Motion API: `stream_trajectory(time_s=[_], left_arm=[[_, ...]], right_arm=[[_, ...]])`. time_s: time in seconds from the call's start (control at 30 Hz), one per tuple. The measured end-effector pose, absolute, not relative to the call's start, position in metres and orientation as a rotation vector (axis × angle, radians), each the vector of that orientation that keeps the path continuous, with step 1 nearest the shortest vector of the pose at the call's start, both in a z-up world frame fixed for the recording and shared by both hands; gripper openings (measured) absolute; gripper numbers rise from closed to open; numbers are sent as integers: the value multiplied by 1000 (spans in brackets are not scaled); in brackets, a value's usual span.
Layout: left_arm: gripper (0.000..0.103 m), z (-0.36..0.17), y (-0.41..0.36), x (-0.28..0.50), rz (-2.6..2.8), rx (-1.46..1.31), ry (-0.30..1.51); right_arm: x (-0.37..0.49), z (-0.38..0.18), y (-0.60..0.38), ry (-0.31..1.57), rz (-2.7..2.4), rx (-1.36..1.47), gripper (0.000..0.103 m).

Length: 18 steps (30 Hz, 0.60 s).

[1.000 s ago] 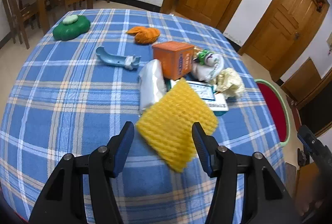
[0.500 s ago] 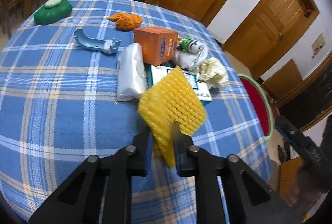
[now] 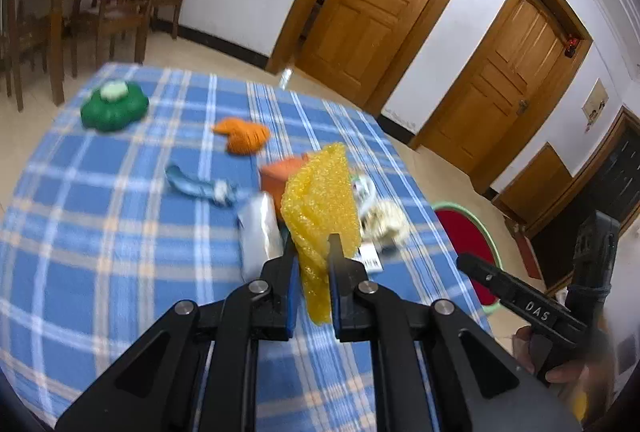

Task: Collect trash
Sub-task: 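Grasp the second yellow foam net with the left tool while the right tool grasps crumpled cream plastic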

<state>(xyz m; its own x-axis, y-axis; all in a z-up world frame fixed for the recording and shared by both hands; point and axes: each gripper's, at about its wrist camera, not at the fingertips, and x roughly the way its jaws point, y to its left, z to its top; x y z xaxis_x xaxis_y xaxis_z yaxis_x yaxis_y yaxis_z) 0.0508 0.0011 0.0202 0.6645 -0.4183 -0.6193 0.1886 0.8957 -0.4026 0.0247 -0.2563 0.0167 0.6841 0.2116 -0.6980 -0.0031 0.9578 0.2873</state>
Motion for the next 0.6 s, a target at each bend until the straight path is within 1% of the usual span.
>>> stream_trajectory(time_s=[0.2, 0.27, 0.3, 0.33, 0.6], left_arm=[[12, 21, 12, 76, -295, -317, 751], [12, 20, 15, 83, -283, -320, 752], [12, 18, 14, 85, -278, -319, 752], [12, 17, 14, 88, -274, -316, 752], [12, 5, 14, 104, -265, -318, 768]], right_arm=[[58, 10, -242, 845, 155, 246, 44], [69, 7, -237, 859, 151, 222, 51], [73, 5, -235, 865, 150, 217, 59], [77, 3, -234, 869, 151, 217, 60], [101, -17, -231, 916, 189, 259, 60]])
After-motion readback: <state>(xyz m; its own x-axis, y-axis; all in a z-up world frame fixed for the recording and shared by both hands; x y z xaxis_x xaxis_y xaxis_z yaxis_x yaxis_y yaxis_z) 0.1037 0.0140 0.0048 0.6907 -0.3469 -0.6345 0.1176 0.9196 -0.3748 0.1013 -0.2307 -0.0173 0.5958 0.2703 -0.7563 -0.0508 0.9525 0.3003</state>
